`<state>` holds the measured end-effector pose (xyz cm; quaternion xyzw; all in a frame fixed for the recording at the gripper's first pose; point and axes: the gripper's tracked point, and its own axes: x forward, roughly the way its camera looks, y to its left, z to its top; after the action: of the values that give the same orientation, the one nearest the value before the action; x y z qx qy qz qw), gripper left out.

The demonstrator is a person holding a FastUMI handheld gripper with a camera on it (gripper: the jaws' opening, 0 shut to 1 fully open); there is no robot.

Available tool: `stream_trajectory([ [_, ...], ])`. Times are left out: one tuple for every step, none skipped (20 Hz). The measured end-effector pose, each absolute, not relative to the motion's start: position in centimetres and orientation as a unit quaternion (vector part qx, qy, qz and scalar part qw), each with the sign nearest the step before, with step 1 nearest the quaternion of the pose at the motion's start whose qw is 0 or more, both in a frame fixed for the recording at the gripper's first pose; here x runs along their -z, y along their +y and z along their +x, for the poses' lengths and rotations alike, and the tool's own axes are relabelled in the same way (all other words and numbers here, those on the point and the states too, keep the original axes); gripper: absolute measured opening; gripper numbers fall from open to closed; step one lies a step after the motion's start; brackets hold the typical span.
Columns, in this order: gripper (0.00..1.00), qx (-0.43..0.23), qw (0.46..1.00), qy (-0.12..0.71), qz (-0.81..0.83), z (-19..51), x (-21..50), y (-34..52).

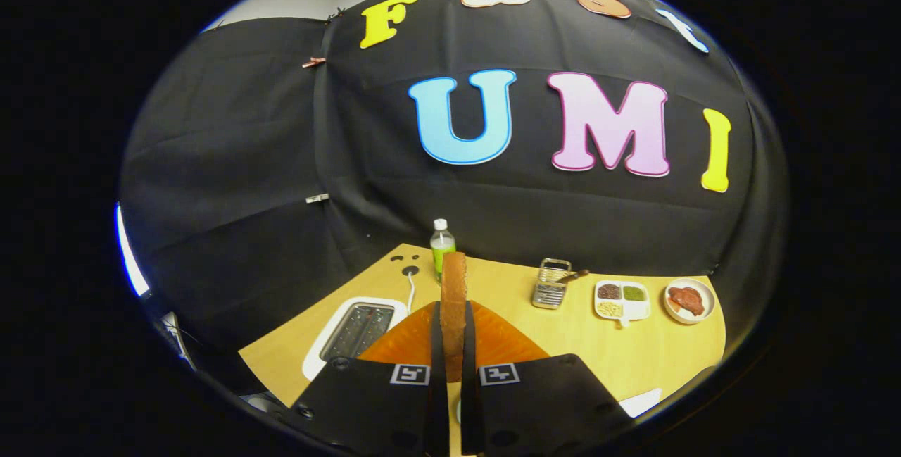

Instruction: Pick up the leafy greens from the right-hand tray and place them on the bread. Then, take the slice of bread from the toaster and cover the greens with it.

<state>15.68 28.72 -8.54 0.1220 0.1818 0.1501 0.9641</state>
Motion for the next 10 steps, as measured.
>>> stream_trajectory([
  [0.11,-0.141,0.964,0.188,0.122,15.3,9.2,27.6],
  [0.11,-0.132,0.964,0.195,0.123,14.9,10.1,26.6],
  [0.11,-0.122,0.964,0.201,0.122,14.6,10.9,25.6],
  [0.11,-0.113,0.964,0.208,0.121,14.2,11.8,24.7],
  [0.11,-0.104,0.963,0.215,0.122,13.9,12.7,23.9],
  [0.11,-0.097,0.962,0.222,0.126,13.6,13.5,23.3],
  [0.11,-0.090,0.960,0.230,0.131,13.7,14.6,22.9],
  [0.11,-0.082,0.958,0.238,0.137,13.5,15.7,22.4],
  [0.11,-0.075,0.956,0.245,0.143,13.3,16.7,22.0],
  [0.11,-0.070,0.953,0.252,0.152,13.1,17.7,21.9],
])
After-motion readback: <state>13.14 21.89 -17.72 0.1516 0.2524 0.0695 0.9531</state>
